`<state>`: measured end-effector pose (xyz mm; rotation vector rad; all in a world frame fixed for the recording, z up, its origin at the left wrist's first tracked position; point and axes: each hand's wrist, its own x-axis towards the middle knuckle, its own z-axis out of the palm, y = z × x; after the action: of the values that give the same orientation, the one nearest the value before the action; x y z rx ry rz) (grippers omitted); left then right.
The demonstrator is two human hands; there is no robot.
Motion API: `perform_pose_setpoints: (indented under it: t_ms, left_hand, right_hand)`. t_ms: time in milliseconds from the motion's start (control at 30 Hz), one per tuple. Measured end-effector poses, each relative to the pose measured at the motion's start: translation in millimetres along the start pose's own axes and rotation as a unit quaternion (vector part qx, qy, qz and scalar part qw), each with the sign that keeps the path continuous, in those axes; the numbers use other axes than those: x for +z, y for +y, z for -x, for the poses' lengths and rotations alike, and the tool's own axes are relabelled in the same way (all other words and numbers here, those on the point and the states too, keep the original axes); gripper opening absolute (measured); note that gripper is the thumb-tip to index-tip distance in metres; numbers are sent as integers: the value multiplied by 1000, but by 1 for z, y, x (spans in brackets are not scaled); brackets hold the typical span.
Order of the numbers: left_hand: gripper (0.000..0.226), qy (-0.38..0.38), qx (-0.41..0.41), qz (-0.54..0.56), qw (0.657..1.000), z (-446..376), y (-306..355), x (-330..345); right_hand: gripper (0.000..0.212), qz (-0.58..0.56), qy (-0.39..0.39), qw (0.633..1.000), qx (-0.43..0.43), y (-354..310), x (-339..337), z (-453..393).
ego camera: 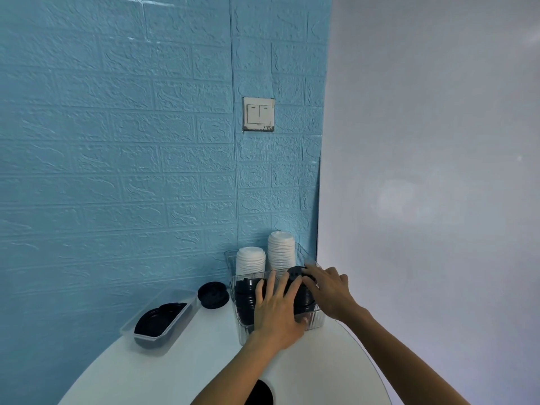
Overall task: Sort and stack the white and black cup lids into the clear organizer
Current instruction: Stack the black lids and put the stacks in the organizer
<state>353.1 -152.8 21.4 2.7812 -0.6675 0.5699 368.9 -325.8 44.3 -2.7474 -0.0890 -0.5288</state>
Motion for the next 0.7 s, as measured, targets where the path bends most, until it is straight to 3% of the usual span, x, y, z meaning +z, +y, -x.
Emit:
perform_pose_setpoints:
  t_ms: [400,700]
  left_hand:
    - [101,-29,7,17,999,-10,0,-20]
    - [97,-29,-7,20,999,-10,3,-13]
  right_hand:
    - [50,-3,-11,1000,26,-3,-10,1]
    - [59,-54,-29,998,-6,-10,-14,12]
